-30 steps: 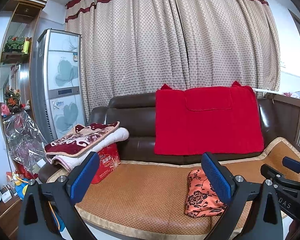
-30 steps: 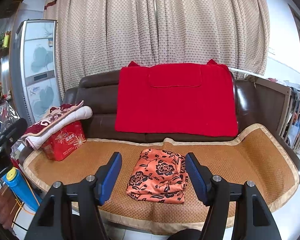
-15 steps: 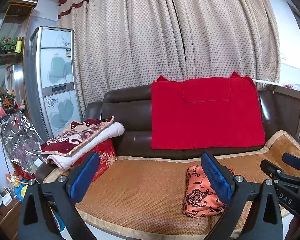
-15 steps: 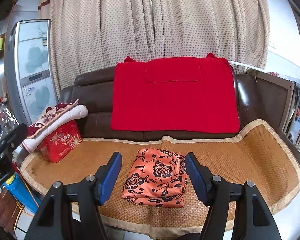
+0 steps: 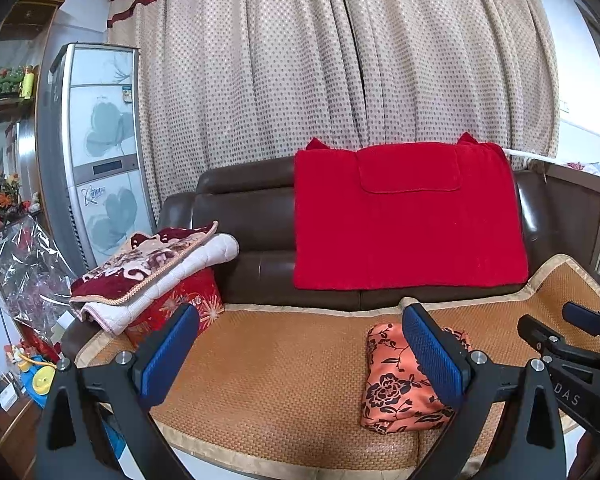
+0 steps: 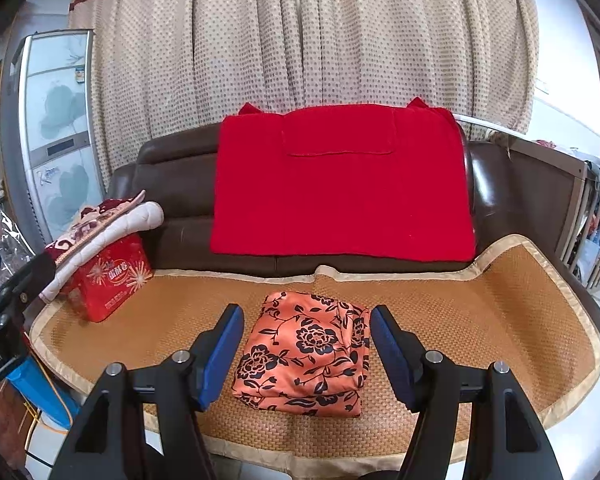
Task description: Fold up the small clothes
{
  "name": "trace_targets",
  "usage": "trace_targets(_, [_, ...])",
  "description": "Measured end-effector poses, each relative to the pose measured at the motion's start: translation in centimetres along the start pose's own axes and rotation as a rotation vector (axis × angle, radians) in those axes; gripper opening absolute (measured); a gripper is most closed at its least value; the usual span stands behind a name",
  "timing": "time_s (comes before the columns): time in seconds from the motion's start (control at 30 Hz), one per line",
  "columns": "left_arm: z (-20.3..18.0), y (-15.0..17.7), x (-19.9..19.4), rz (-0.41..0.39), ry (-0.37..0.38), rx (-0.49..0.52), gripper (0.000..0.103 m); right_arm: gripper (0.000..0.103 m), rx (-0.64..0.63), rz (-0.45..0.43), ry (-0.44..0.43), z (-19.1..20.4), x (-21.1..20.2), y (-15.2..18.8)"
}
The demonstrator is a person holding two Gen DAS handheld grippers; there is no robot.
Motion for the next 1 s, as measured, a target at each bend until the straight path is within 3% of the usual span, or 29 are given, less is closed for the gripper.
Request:
trace_targets(0.33, [0.7,0.5,2.5,0.03,0.002,-0.021,0.101,0.07,-0.007,0.017,0.012,0.9,2.3,-0.3])
trace_targets(1.0, [2.1,1.0,2.8,0.021,0.014,-0.055,0.101,0.07,-0.056,-0.001,0.043,2.1,1.8,-0.6])
Point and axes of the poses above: each gripper's, at about its wrist camera, not at the fingertips, and x roughly the way its jaws point, z to its left, y to its underside, the point moved 10 cm from there along x, roughly the way its jaws point, and after that the axes turned 9 degrees about y, right-handed, at the moved point
